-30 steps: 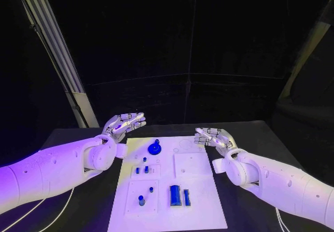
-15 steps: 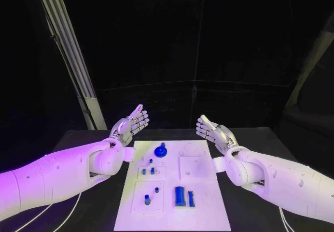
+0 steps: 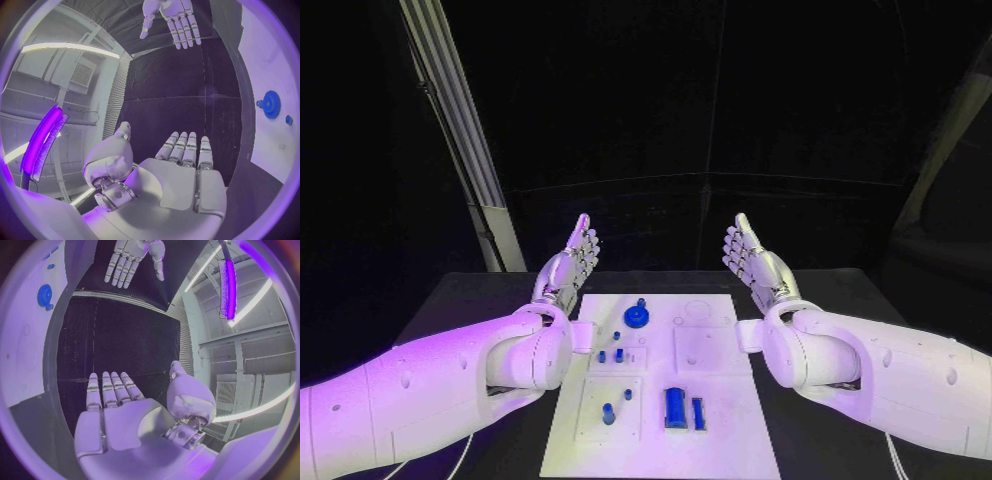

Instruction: Assemble the parts on the task board

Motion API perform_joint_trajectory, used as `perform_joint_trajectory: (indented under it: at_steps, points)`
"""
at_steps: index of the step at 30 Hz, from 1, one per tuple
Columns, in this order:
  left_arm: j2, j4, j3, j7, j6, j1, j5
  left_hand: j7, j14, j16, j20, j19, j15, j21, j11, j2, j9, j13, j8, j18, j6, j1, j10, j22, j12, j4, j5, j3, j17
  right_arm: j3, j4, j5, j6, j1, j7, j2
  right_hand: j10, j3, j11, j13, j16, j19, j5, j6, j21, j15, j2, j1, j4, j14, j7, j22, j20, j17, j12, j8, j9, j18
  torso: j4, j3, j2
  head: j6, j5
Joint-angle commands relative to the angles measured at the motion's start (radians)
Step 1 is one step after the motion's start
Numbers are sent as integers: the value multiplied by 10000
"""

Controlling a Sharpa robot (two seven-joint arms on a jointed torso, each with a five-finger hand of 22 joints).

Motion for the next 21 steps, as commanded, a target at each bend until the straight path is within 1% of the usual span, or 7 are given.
perform_joint_trajectory:
  at_steps: [1,8,9,21]
  points:
    - [-33,145,59,50,-1163,-31,-573,-166,-753,-77,-511,-452,-109,-46,-129,-2,-16,-12,-44,-214,-792,-1182,-765,-176,-74,1,-77,-56,-19,2,33,353,-591,24,310,-5,-875,340,-124,-13,-47,-780,-122,-787,-67,-84,-9,-1193,-11,-880,-78,-26,-554,-21,-61,-65,-14,-376,2,1,-5,1,-1]
    - [-37,159,67,50,-1183,-38,-580,-166,-1165,-77,-511,-689,-109,-46,-129,-2,-16,-12,-44,-214,-1238,-1836,-1185,-176,-74,1,-77,-56,-19,2,33,353,-591,24,310,-5,-1376,340,-124,-13,-47,-1220,-122,-1245,-67,-84,-9,-1883,-11,-1391,-78,-26,-554,-21,-61,-65,-14,-376,2,1,-5,1,-1]
    - [-37,159,67,50,-1183,-38,-580,-166,-1215,-77,-511,-1399,-109,-46,-129,-2,-16,-12,-44,-214,-1283,-1912,-1233,-176,-74,1,-77,-56,-19,2,33,353,-591,24,310,-5,-1437,340,-124,-13,-47,-1268,-122,-1294,-67,-84,-9,-1959,-11,-1444,-78,-26,-554,-21,-61,-65,-14,-376,2,1,-5,1,-1]
    - [-37,159,67,50,-1183,-38,-580,-166,-1612,-77,-511,-1399,-109,-46,-129,-2,-16,-12,-44,-214,-1716,-2596,-1656,-176,-74,1,-77,-56,-19,2,33,353,-591,24,310,-5,-1920,340,-124,-13,-47,-1716,-122,-1722,-67,-84,-9,-2637,-11,-1954,-78,-26,-554,-21,-61,-65,-14,-376,2,1,-5,1,-1]
